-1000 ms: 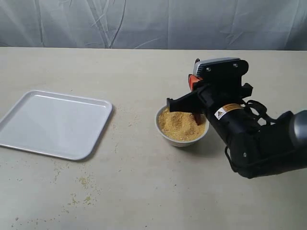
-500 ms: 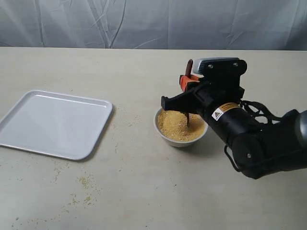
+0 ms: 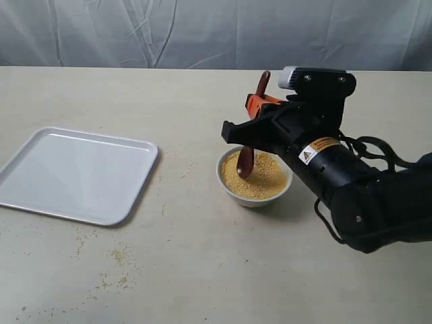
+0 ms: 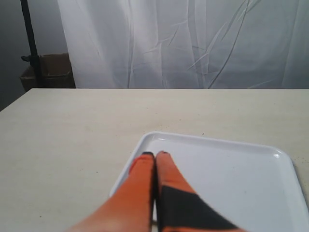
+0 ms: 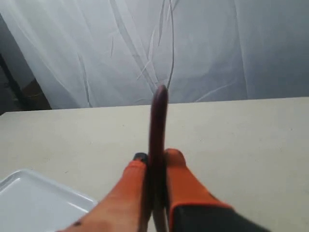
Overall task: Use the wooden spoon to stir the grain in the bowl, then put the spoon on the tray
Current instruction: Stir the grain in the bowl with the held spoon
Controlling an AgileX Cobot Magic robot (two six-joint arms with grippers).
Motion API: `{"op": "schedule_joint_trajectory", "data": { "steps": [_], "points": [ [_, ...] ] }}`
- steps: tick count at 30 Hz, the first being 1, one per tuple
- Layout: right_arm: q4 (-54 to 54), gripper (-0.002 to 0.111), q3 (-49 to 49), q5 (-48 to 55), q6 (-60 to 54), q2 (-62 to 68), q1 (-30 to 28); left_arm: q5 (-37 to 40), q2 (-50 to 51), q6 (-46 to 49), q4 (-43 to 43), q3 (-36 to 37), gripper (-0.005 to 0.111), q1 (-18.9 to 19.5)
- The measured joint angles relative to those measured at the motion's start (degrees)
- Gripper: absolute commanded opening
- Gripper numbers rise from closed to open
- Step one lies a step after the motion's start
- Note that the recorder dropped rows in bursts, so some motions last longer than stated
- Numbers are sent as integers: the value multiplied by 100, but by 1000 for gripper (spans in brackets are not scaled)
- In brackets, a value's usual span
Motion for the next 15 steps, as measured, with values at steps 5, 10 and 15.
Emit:
{"op": "schedule_joint_trajectory", "data": {
  "steps": [5, 10, 15],
  "points": [
    [-5, -1, 0, -35, 115, 369, 14, 0, 0, 0, 0, 0, 0, 0],
    [465, -1, -11, -122, -292, 554, 17, 0, 0, 0, 0, 0, 0, 0],
    [772, -1, -11, -149, -567, 456, 17, 0, 0, 0, 0, 0, 0, 0]
  ]
}}
